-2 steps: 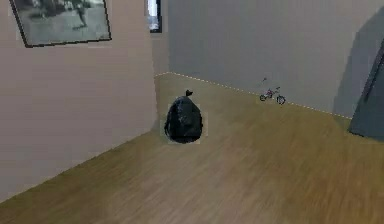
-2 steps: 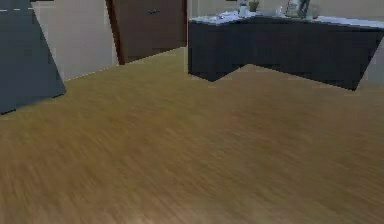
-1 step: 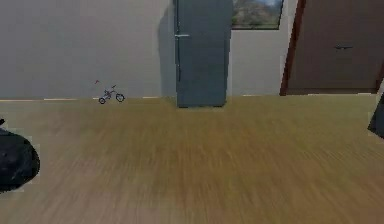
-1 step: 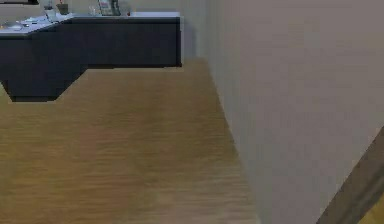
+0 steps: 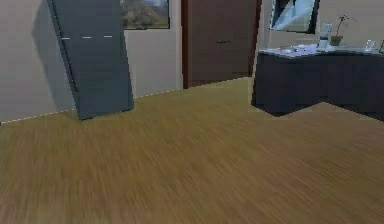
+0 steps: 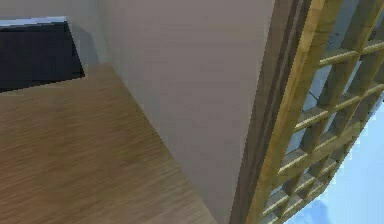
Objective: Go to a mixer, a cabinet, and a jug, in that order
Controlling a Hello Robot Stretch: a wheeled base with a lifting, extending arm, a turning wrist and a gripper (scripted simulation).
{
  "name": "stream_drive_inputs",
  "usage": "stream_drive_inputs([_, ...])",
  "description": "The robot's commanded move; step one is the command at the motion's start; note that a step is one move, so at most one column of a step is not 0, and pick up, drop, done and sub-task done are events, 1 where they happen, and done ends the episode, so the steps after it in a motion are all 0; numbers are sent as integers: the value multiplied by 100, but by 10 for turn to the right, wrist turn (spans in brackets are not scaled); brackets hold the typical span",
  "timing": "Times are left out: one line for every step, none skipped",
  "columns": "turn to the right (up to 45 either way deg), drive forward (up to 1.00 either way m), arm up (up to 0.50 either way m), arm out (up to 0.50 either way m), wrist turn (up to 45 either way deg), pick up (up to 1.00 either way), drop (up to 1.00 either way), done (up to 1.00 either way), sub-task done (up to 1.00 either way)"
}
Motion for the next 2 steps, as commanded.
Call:
stream_drive_inputs([0,10,0,0,0,0,0,0,0])
stream_drive_inputs([390,0,0,0,0,0,0,0,0])
